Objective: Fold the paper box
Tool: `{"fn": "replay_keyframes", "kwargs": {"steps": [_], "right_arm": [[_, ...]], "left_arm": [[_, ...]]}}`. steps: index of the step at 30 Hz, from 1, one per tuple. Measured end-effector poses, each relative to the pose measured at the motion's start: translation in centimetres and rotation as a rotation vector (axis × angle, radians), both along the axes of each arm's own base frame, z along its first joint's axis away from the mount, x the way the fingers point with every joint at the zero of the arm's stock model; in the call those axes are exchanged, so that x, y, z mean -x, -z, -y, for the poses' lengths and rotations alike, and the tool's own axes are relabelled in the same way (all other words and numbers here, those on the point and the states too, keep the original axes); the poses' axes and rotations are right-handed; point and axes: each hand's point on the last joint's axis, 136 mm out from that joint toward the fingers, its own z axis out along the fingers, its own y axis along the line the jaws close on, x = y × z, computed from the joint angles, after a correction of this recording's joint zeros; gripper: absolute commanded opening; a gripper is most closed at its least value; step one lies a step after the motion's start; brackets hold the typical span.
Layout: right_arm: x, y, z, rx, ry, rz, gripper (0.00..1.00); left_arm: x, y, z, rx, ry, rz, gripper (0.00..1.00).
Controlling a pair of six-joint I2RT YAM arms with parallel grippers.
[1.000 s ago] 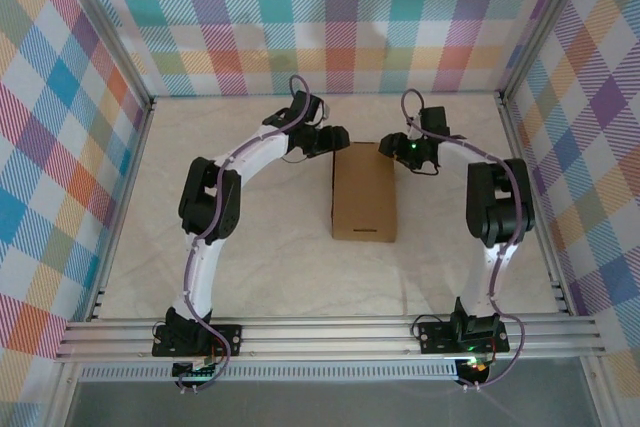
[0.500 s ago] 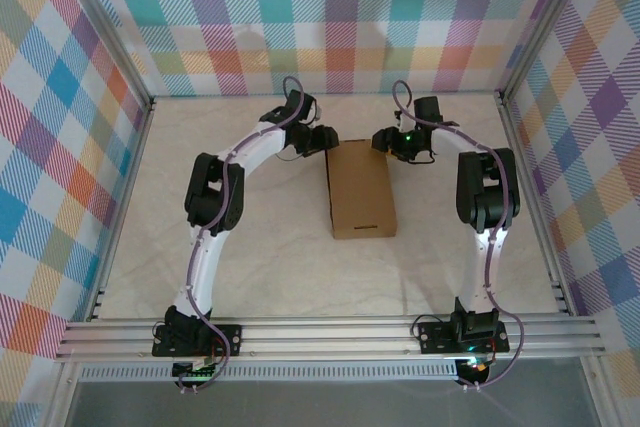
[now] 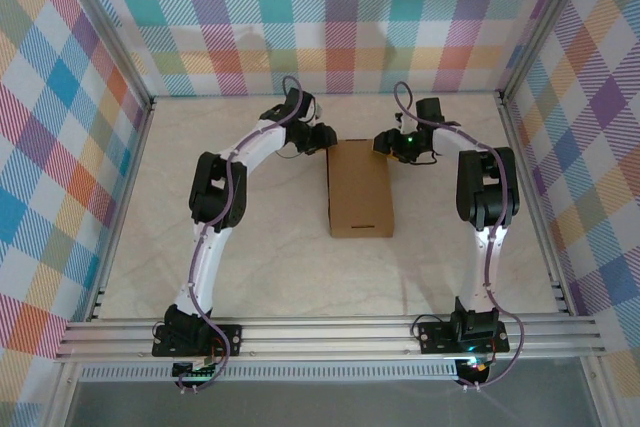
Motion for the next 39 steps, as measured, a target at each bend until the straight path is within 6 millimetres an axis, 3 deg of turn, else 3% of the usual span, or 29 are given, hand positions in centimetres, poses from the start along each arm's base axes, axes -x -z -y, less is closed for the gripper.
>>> {"fn": "replay_keyframes", "kwargs": {"steps": [7, 21, 23, 26, 30, 37, 39], "right_arm": [[-0.7, 0.0, -0.2, 0.01, -0.02, 0.004, 0.51], [-1.7, 0.0, -0.9, 0.063, -0.027, 0.021, 0.49], [-1.8, 0.0, -0.9, 0.067, -0.022, 0.019, 0.48], [-1.9, -0.1, -0.8, 0.07, -0.005, 0.02, 0.48], [-1.7, -0.2, -1.1, 0.077, 0.027, 0.022, 0.55], [0.6, -0.8, -1.9, 0.109, 0.072, 0.007, 0.9], [1.1, -1.6, -1.7, 0.119, 0.084, 0.029, 0.95]], "left_arm": [[-0.5, -0.1, 0.5, 0.004, 0.016, -0.007, 0.34], [-1.4, -0.2, 0.4, -0.007, 0.01, -0.009, 0.04], [-1.4, -0.2, 0.4, -0.008, 0.007, -0.012, 0.11], [-1.4, -0.2, 0.2, -0.018, 0.009, -0.005, 0.37], [-1.4, -0.2, 0.2, -0.021, 0.008, -0.003, 0.58], [-0.7, -1.2, 0.4, -0.005, 0.026, -0.004, 0.79], [-0.3, -1.7, 0.3, -0.007, 0.031, -0.002, 0.87]]}}
